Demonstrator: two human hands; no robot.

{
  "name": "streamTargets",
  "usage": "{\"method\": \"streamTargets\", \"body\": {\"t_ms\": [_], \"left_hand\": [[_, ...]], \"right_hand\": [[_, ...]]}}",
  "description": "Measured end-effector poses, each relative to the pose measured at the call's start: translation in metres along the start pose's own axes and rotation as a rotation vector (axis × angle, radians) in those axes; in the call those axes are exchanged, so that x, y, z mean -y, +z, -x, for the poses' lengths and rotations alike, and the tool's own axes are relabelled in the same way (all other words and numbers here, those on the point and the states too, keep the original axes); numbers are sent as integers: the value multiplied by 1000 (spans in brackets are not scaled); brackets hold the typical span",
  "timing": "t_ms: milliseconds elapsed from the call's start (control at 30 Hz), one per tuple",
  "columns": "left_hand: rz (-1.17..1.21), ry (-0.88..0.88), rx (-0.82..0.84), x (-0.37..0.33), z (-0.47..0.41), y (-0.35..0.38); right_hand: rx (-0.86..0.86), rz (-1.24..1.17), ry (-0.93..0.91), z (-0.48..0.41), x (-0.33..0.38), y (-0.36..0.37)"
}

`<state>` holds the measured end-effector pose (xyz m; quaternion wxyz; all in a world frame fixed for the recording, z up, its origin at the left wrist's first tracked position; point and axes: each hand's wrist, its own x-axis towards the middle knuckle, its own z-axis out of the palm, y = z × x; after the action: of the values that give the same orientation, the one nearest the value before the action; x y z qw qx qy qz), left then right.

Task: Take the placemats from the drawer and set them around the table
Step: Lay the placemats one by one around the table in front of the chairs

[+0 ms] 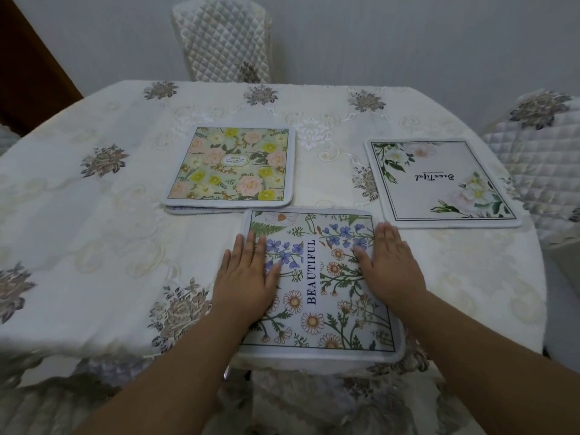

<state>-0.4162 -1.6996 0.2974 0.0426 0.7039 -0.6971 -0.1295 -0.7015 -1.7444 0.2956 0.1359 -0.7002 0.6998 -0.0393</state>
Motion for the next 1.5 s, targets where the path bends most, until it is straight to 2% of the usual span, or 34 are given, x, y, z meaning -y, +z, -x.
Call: {"method": "streamTargets", "body": {"t_ms": [133, 267, 433, 733, 1000, 1167, 1267, 1500], "left_hand": [[41, 0, 88, 0, 30, -15], [84, 17, 148, -5, 70, -47], [260, -14, 229, -12, 136, -112], [495, -116, 125, 26, 287, -219], [483, -304, -42, 57, 396, -251], [524, -404, -69, 86, 447, -257], [531, -400, -73, 109, 460, -256], [383, -321, -67, 193, 445, -262]], "right_hand": [[25, -25, -30, 49, 13, -16], [73, -200, 9, 104, 44, -52], [134, -317, 61, 191, 78, -105], [154, -467, 32, 323, 117, -192], [183, -513, -97, 375, 151, -193], [226, -472, -151, 404, 185, -186], [243, -447, -144, 409, 205, -180], [288, -309, -139, 388, 283, -148]]}}
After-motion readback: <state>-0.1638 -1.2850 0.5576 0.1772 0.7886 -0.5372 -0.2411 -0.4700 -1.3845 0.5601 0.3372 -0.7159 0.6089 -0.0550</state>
